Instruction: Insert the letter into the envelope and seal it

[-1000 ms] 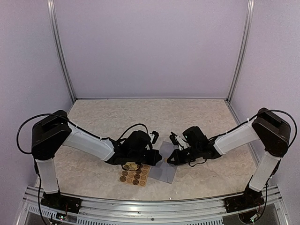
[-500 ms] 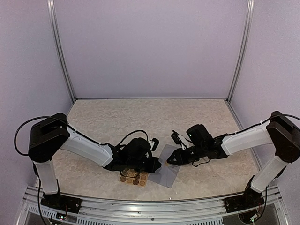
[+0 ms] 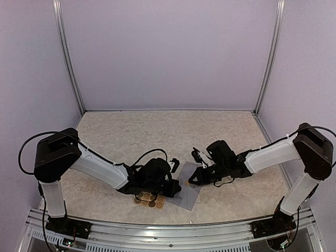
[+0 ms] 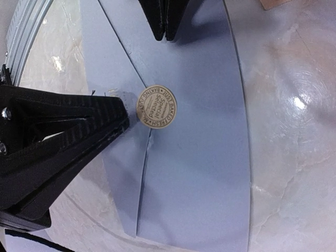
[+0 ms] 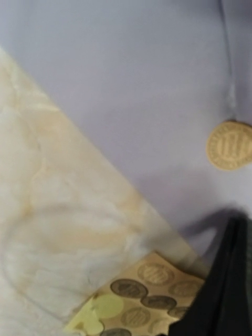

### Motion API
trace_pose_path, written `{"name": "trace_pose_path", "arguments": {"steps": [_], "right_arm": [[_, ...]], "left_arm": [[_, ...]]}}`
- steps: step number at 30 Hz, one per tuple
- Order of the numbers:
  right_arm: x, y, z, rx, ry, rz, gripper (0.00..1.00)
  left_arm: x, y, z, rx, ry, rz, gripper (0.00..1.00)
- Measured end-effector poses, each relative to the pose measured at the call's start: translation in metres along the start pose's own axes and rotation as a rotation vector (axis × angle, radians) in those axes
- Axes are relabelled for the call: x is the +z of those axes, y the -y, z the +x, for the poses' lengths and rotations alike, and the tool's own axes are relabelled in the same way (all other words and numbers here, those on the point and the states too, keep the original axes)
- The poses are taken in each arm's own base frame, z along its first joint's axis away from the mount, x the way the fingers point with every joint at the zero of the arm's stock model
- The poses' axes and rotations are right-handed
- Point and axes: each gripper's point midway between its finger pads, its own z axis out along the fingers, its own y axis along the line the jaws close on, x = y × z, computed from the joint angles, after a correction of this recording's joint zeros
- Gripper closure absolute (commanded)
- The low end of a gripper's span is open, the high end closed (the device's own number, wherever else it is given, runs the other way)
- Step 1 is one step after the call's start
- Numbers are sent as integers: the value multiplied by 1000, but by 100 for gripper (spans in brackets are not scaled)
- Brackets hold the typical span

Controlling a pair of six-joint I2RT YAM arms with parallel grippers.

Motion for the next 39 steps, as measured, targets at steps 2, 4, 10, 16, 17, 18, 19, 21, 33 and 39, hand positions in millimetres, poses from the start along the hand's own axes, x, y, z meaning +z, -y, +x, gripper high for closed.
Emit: {"name": "trace_pose_path", "arguments": {"steps": [2, 4, 10, 16, 17, 18, 19, 21, 33, 39], "right_arm": [[4, 2, 1, 3, -6, 3, 100], [8, 4, 1, 5, -13, 7, 100], [16, 9, 5, 11, -27, 17, 100], [22, 7, 1, 7, -27, 0, 100], [23, 6, 1, 6, -28, -4, 100], [24, 5, 1, 3, -29, -9, 100], [24, 5, 0, 2, -30, -12, 100], [26, 4, 0, -2, -32, -20, 100], [28, -1, 2, -13, -42, -34, 100], [27, 1, 1, -1, -30, -6, 100]], "left_arm": [[0, 0, 0, 0, 0, 0, 99], [0, 0, 0, 0, 0, 0, 99], [0, 0, 0, 0, 1, -1, 99], [0, 0, 0, 0, 1, -1, 100], [0, 0, 0, 0, 1, -1, 99], [0, 0, 0, 0, 1, -1, 99], [0, 0, 0, 0, 1, -2, 100], [0, 0, 0, 0, 1, -2, 99], [0, -1, -1, -1, 2, -3, 100], [0, -2, -1, -2, 2, -4, 100]]}}
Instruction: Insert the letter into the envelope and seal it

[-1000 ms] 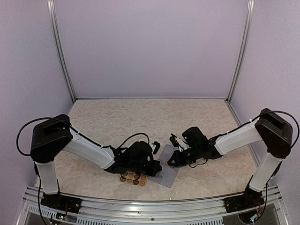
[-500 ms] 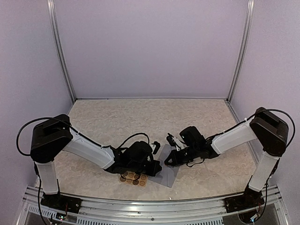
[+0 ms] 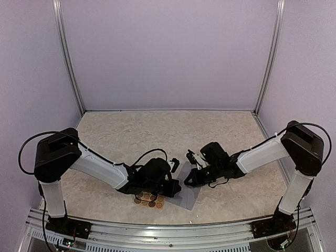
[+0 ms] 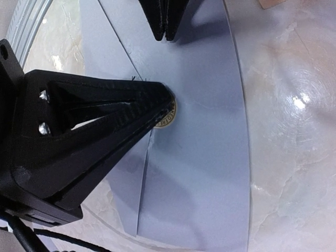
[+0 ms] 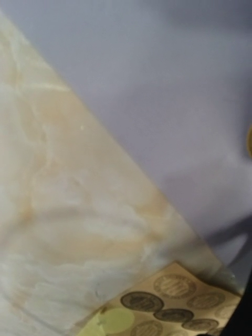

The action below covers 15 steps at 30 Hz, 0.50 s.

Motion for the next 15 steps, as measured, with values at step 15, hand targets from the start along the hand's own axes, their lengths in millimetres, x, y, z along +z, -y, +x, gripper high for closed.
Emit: {"name": "trace_pose_path", "arguments": {"steps": [15], "right_arm": [[-9, 12, 1, 59, 28, 61, 100]], "left_arm": [[0, -2, -2, -4, 3, -4, 100]]}}
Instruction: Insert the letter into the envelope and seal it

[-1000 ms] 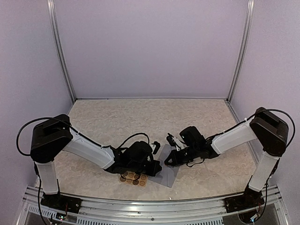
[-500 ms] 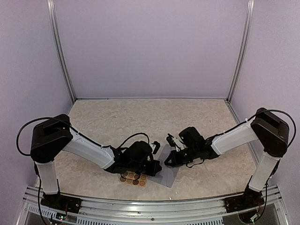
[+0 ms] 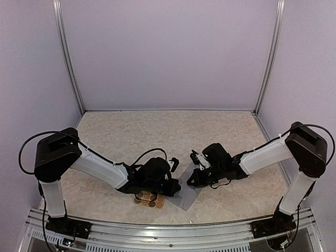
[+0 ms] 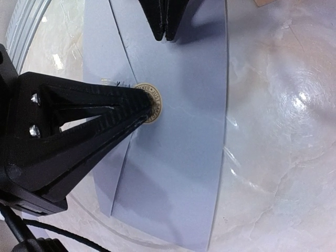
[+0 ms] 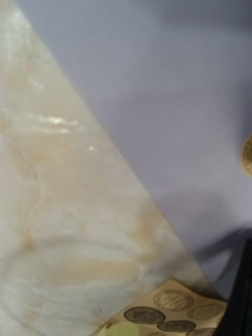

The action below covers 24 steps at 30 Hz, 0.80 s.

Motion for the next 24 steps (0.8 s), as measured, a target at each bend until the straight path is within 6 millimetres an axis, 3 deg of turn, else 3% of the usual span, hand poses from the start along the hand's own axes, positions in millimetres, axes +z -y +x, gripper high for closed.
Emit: {"name": "trace_pose_path", "arguments": {"steps": [24], "right_arm": [[-10, 9, 9, 21, 17, 17, 100]], "left_arm": [[1, -5, -4, -3, 17, -20, 100]]}}
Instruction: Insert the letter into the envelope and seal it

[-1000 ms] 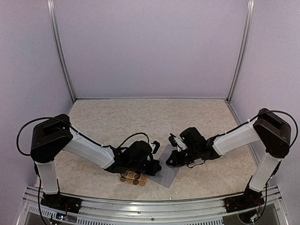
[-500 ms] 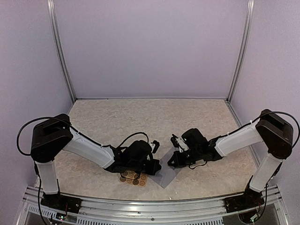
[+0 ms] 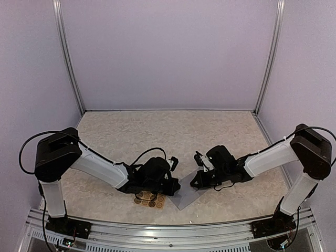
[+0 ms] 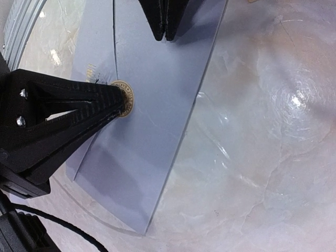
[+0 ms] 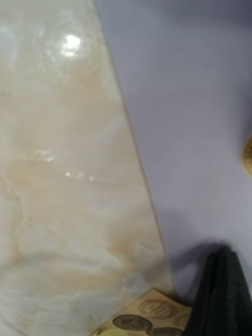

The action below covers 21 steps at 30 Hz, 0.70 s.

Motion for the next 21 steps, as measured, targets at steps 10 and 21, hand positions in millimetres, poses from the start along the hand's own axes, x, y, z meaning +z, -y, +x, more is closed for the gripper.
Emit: {"name": "trace_pose_path", "arguments": {"steps": [10, 21], "right_arm": [[-9, 8, 4, 6, 15, 28, 100], [-11, 10, 6, 10, 21, 38, 100]], "left_arm": [[1, 0, -1, 0, 4, 2, 100], [2, 1, -1, -1, 5, 3, 100]]}}
